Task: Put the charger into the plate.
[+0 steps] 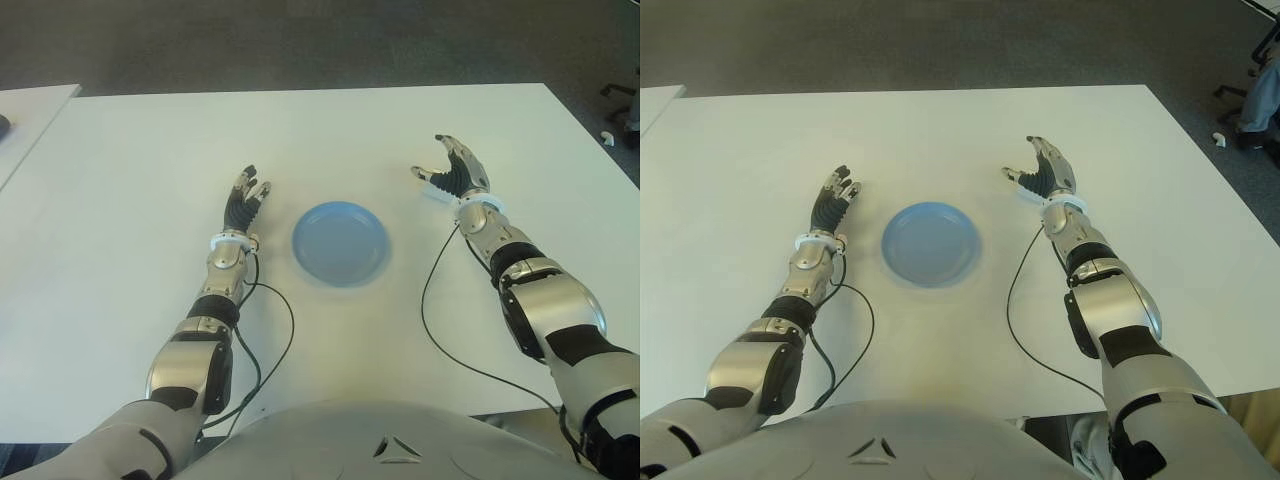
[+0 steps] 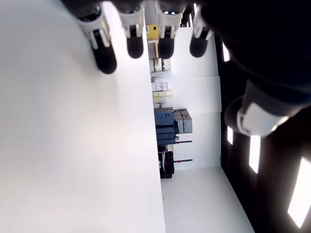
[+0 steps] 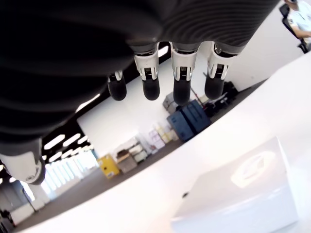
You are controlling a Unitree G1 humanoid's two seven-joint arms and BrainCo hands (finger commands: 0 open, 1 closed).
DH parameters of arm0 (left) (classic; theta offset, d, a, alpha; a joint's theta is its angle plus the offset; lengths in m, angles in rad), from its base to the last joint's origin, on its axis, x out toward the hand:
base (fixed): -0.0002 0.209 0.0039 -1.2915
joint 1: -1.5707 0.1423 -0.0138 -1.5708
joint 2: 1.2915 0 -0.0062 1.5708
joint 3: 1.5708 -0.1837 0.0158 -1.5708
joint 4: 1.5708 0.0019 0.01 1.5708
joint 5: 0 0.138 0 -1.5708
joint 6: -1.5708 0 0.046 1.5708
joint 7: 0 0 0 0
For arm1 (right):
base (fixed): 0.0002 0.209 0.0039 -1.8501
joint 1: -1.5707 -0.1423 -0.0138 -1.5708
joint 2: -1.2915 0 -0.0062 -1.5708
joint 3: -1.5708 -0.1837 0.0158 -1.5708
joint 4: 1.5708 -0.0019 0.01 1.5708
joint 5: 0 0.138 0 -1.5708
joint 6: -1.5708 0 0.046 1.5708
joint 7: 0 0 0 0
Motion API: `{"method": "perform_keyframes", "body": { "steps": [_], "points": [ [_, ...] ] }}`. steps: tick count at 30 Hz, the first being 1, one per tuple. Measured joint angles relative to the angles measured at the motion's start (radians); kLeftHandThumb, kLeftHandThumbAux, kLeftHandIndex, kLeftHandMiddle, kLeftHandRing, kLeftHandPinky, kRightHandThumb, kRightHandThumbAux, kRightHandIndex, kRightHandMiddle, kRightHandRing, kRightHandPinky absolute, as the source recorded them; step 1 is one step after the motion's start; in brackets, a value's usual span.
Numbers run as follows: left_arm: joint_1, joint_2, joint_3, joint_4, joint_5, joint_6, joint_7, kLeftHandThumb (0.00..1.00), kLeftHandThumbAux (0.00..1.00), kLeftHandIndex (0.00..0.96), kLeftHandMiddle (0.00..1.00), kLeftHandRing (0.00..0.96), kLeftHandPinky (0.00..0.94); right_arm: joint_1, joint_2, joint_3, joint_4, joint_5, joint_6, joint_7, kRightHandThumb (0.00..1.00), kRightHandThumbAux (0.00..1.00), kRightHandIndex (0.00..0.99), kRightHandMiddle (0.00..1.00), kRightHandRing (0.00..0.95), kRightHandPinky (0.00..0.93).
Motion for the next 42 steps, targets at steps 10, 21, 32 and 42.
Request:
{"method": "perform_keyframes", "body": {
  "steps": [10,21,32,42],
  "points": [
    [0.057,-0.005,0.002,-0.079,-0.036,0.004,-0.054,0.184,0.592,0.0,0.0,0.0,0.0,0.009,-0.045,0.082,0.043,-0.077,0.082,0.075,0.352,0.271,0.0,0.0,0.0,0.0],
    [0.147,-0.014,0.007,-0.193,-0.111,0.02,-0.153,0.169,0.596,0.0,0.0,0.0,0.0,0.05,-0.05,0.072,0.038,-0.065,0.088,0.111,0.332,0.277,0.0,0.0,0.0,0.0],
    [0.212,-0.016,0.007,-0.283,-0.144,0.035,-0.213,0.143,0.568,0.0,0.014,0.0,0.0,0.083,-0.056,0.053,0.024,-0.042,0.088,0.125,0.281,0.344,0.0,0.0,0.0,0.0],
    [0.242,-0.016,0.007,-0.326,-0.161,0.049,-0.24,0.141,0.562,0.0,0.026,0.0,0.0,0.098,-0.06,0.053,0.013,-0.041,0.088,0.126,0.272,0.371,0.0,0.0,0.0,0.0]
  ]
}}
